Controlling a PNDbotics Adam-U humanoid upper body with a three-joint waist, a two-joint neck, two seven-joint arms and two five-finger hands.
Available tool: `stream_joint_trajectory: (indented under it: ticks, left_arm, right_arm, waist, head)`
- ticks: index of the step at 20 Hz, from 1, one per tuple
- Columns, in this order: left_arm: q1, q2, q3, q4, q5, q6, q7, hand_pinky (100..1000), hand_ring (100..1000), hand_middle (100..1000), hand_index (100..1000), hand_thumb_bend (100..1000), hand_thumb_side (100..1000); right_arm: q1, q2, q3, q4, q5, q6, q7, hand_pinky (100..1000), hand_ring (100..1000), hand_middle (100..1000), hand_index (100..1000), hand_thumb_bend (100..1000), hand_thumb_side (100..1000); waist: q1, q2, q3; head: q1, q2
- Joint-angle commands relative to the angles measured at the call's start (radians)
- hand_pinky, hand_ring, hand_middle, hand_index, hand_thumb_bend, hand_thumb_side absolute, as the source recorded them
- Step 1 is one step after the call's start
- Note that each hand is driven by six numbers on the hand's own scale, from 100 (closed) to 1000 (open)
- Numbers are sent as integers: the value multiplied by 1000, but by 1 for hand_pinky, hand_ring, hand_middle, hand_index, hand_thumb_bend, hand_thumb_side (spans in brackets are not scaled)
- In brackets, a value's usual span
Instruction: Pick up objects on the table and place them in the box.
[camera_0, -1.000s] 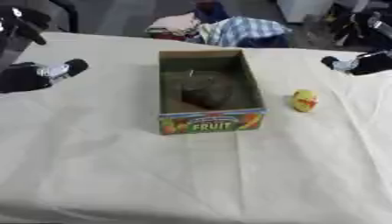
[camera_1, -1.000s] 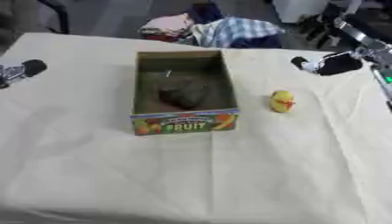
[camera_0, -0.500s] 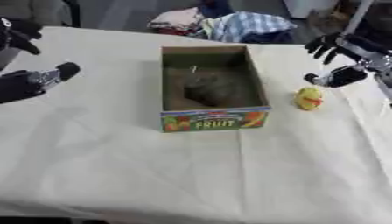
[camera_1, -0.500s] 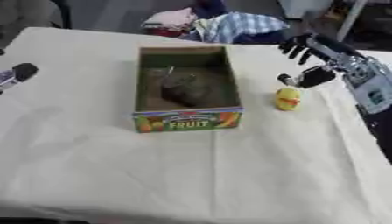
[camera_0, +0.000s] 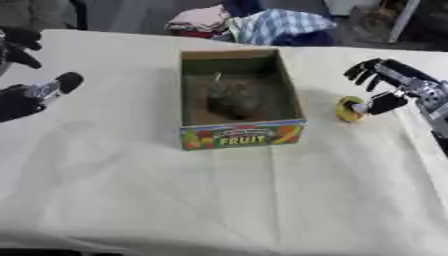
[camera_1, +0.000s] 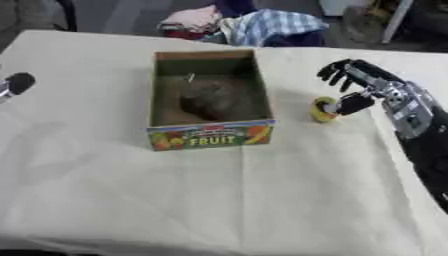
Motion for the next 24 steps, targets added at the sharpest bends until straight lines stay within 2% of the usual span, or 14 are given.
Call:
stream_joint_trajectory:
  ticks: [1, 3, 4, 5, 9, 15, 24]
  left_arm:
    - [-6, 14, 14, 0, 10, -3, 2, 676, 525, 584, 720, 803, 475]
    - [-4, 14, 15, 7, 13, -3, 2, 677, 525, 584, 721, 803, 475]
    - [-4, 14, 16, 10, 15, -3, 2, 677, 525, 583, 721, 796, 464]
    - [-3, 14, 16, 12, 16, -3, 2, 677, 525, 583, 720, 801, 476]
    - [-2, 13, 17, 17, 20, -5, 4, 677, 525, 583, 721, 801, 477]
    - [-1, 12, 18, 19, 20, -5, 2, 678, 525, 583, 721, 800, 479]
    - [1, 8, 17, 20, 20, -6, -3, 678, 525, 583, 721, 799, 480]
  right_arm:
    - [-16, -30, -17, 2, 14, 1, 4, 611, 740, 727, 819, 381, 150]
    - [-12, -34, -19, 6, 22, 4, 12, 619, 748, 734, 821, 383, 161]
    - [-11, -35, -20, 7, 28, 6, 16, 624, 751, 736, 822, 378, 113]
    - [-10, -36, -22, 10, 34, 8, 20, 627, 753, 737, 822, 388, 166]
    - [-5, -38, -32, 27, 51, 19, 28, 633, 757, 739, 820, 340, 213]
    - [-3, -30, -32, 48, 94, 19, 61, 643, 762, 741, 817, 354, 209]
    - [-2, -5, -28, 69, 163, 6, 68, 652, 765, 727, 792, 344, 211]
  waist:
    - [4, -11, -6]
    - [3, -11, -10]
    - [3, -11, -11]
    - [3, -11, -12]
    - [4, -10, -14]
    - [8, -7, -10]
    - [14, -4, -8]
  head:
    - [-1, 5]
    - [-2, 5]
    - [-3, 5]
    - [-3, 5]
    - [-4, 5]
    - [-4, 5]
    - [-4, 5]
